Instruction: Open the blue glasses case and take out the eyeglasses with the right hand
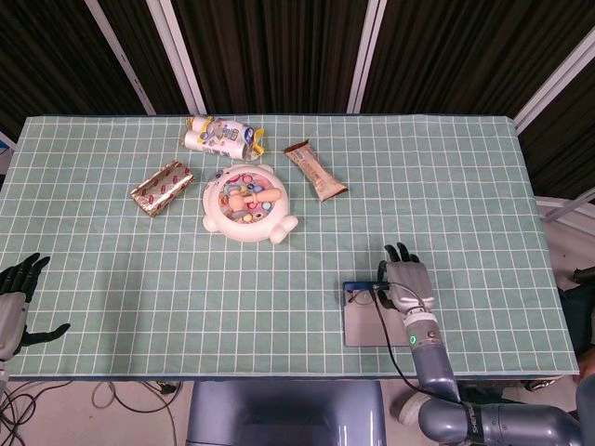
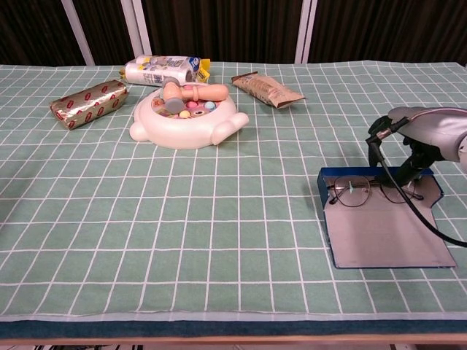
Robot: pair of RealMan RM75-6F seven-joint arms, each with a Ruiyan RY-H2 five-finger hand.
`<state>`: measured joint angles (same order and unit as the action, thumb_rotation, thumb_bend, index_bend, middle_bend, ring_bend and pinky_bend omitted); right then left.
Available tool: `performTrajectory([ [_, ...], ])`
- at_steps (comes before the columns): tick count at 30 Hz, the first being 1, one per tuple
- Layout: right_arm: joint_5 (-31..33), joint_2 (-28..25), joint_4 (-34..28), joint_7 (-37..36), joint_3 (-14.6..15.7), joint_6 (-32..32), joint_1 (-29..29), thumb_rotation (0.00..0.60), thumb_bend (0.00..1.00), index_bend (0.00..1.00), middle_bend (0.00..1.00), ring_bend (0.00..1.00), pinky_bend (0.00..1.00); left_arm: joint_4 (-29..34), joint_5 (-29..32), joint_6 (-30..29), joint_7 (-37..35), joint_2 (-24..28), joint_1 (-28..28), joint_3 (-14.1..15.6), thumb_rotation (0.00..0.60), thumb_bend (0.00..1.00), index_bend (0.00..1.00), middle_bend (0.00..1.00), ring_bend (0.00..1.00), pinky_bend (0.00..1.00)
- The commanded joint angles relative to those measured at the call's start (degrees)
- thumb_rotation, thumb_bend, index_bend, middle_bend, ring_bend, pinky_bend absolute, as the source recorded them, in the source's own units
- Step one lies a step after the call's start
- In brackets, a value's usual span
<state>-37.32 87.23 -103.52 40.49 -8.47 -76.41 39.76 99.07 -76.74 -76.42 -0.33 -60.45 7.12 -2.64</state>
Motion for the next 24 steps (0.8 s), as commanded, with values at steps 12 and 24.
performTrajectory([
  [12,-5.76,5.31,9.29,-6.88,-3.21,0.47,-0.64,0.6,0.47,0.58,0.15,0.0,0.2,0.04,0.46,0.34,-0.32,0.1,0.09,-0.14,0.6,0.06,0.0,0.0,0.0,0.0],
  [24,-11.54,9.11,15.46,-12.09,-4.26,-0.69,-1.91,0.6,0.46,0.58,0.15,0.0,0.2,0.11,0.63,0.53,-0.42,0.16,0.14,-0.17,0.6,0.06,0.0,0.0,0.0,0.0],
])
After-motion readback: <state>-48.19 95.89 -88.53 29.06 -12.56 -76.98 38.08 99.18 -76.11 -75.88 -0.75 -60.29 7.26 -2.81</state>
